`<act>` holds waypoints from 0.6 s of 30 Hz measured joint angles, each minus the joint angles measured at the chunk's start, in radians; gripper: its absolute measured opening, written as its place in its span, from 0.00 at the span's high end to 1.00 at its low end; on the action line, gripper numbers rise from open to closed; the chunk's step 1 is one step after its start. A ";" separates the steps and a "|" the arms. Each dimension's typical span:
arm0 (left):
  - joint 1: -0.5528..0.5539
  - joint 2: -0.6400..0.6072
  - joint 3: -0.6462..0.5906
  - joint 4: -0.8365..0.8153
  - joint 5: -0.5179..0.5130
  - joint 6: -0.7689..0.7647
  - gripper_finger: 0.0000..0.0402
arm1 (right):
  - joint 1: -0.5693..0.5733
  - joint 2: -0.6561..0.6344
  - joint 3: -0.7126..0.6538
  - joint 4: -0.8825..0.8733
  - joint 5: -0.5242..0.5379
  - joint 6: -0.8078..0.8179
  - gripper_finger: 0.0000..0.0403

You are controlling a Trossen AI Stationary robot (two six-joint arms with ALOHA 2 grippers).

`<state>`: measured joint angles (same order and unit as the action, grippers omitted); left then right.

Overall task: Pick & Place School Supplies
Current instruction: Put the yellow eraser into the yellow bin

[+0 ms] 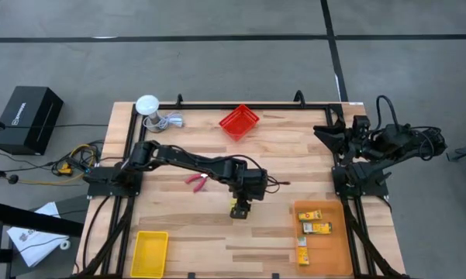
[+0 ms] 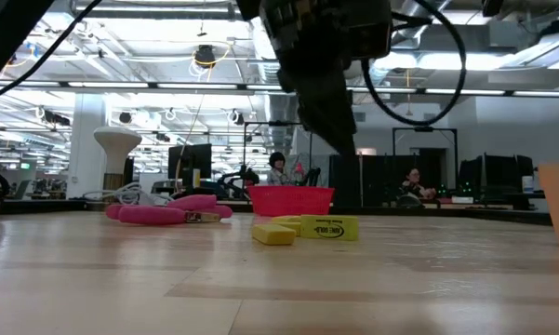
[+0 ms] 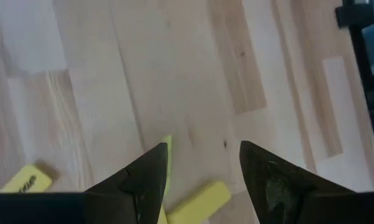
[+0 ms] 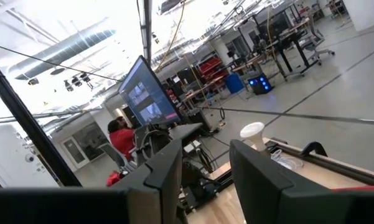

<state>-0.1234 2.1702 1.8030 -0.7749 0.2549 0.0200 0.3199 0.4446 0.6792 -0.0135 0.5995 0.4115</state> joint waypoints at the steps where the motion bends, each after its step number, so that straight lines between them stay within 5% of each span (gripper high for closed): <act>1: 0.000 0.002 0.000 -0.007 0.000 0.000 0.52 | 0.000 0.000 0.000 0.001 0.000 -0.002 0.69; 18: 0.048 0.023 -0.017 0.026 -0.001 0.051 0.52 | 0.000 0.000 0.000 -0.005 -0.001 -0.004 0.69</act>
<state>-0.0751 2.1927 1.7858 -0.7492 0.2541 0.0711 0.3195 0.4446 0.6792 -0.0184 0.5983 0.4076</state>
